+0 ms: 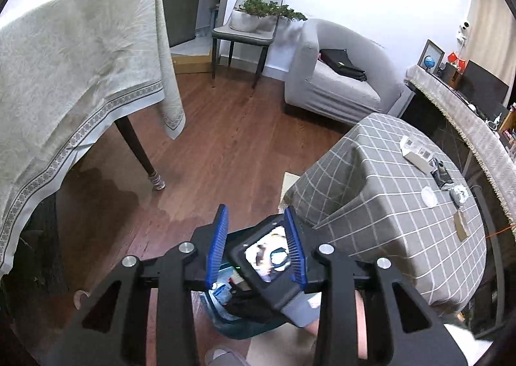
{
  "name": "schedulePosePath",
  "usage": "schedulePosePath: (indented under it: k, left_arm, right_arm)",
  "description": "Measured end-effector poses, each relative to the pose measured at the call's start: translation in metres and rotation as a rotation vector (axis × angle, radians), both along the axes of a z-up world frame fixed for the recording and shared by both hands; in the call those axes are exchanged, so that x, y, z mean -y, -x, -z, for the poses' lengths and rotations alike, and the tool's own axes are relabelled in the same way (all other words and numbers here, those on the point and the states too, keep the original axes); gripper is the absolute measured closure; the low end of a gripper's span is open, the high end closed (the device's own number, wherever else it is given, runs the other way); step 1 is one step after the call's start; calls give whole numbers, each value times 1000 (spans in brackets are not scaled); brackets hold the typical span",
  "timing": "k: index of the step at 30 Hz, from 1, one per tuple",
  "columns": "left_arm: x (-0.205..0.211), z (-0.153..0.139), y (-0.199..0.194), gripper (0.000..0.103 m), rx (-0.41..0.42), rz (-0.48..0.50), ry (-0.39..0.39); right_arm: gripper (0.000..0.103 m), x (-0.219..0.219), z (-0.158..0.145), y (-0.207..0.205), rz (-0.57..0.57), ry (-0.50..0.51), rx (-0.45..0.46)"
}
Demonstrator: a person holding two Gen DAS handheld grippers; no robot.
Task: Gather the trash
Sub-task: 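Carry the white box over the bin with the right gripper and release, then withdraw both tools from the bin back over the checked table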
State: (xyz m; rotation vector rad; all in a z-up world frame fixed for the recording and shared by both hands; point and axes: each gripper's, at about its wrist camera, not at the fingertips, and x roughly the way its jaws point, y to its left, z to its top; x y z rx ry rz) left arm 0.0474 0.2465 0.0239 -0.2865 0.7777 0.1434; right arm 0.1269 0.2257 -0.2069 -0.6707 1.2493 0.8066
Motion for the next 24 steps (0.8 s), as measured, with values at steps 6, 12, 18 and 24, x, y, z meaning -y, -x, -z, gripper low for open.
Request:
schedulePosePath:
  k: [6, 12, 18, 24]
  left_arm:
    - [8, -9, -4, 66, 12, 2, -9]
    - [13, -20, -3, 65, 44, 5, -17]
    - [15, -33, -1, 62, 93, -6, -60]
    - [20, -49, 1, 55, 140, -16, -81]
  right_arm:
    - [18, 2, 3, -5, 15, -3, 28]
    - [18, 15, -14, -6, 15, -39, 6]
    - [18, 30, -63, -1, 5, -147, 10]
    - [18, 48, -122, 0, 15, -307, 42]
